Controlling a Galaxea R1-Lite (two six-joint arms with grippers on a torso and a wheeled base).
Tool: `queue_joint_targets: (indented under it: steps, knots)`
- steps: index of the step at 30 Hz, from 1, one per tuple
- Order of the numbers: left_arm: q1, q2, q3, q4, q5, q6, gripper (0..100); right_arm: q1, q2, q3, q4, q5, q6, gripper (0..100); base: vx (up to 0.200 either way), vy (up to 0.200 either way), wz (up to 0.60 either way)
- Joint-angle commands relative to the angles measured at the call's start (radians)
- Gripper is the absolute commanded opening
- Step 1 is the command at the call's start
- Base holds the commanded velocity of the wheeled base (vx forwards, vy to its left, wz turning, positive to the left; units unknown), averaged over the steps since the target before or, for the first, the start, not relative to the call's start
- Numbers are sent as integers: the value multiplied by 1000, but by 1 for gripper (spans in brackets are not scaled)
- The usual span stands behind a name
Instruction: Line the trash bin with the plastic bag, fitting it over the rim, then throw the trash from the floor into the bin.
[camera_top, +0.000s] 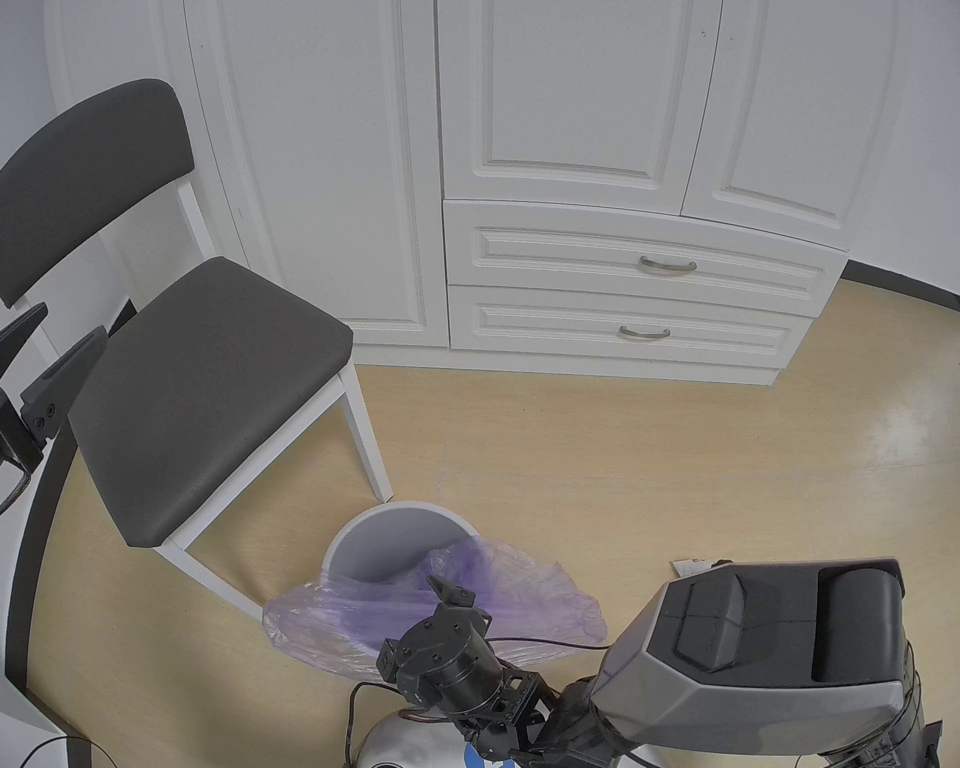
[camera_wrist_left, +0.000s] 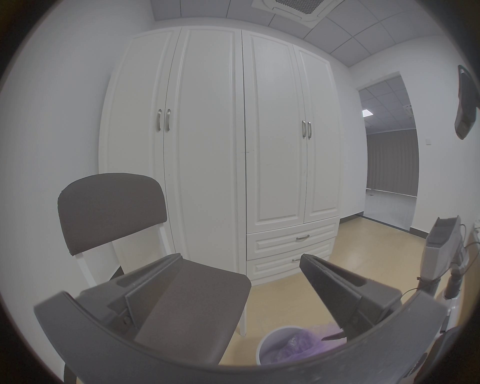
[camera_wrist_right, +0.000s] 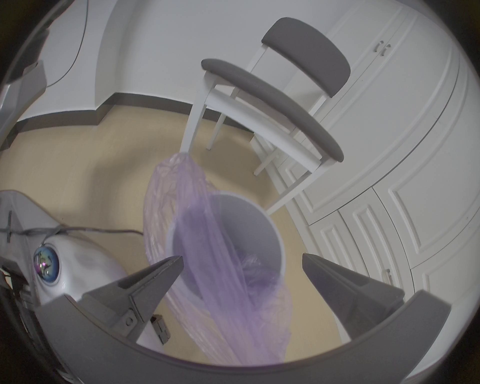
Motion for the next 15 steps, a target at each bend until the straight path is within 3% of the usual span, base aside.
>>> queue_joint_targets:
  steps: [1, 7, 15]
  knots:
    - [0, 8, 4, 1, 0, 2, 100, -2, 3, 29, -1, 0, 1, 100, 0, 0, 0]
    - [0, 5, 2, -1, 0, 2, 100, 1, 16, 82, -5, 0, 3, 100, 0, 0, 0]
    - [0, 9, 0, -2, 0, 2, 100, -22, 94, 1, -2, 0, 3, 100, 0, 0, 0]
